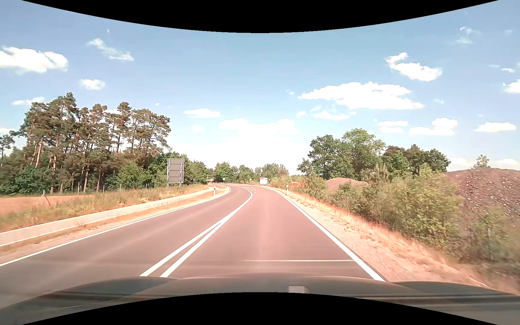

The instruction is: Follow the waypoints while adhering to traffic rules and regulations

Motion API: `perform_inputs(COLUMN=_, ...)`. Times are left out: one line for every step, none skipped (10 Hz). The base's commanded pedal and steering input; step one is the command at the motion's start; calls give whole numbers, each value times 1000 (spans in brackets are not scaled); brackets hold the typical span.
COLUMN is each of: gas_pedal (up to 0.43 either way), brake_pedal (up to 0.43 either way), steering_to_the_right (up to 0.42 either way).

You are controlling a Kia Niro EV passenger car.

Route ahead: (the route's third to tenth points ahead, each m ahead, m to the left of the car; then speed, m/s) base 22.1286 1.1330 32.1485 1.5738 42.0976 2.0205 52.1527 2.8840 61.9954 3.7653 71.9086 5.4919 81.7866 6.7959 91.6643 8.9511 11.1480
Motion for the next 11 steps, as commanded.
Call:
perform_inputs(gas_pedal=248, brake_pedal=0, steering_to_the_right=-7)
perform_inputs(gas_pedal=248, brake_pedal=0, steering_to_the_right=-7)
perform_inputs(gas_pedal=248, brake_pedal=0, steering_to_the_right=-7)
perform_inputs(gas_pedal=248, brake_pedal=0, steering_to_the_right=-6)
perform_inputs(gas_pedal=248, brake_pedal=0, steering_to_the_right=-6)
perform_inputs(gas_pedal=248, brake_pedal=0, steering_to_the_right=-6)
perform_inputs(gas_pedal=248, brake_pedal=0, steering_to_the_right=-6)
perform_inputs(gas_pedal=248, brake_pedal=0, steering_to_the_right=-5)
perform_inputs(gas_pedal=248, brake_pedal=0, steering_to_the_right=-5)
perform_inputs(gas_pedal=248, brake_pedal=0, steering_to_the_right=-5)
perform_inputs(gas_pedal=248, brake_pedal=0, steering_to_the_right=-5)
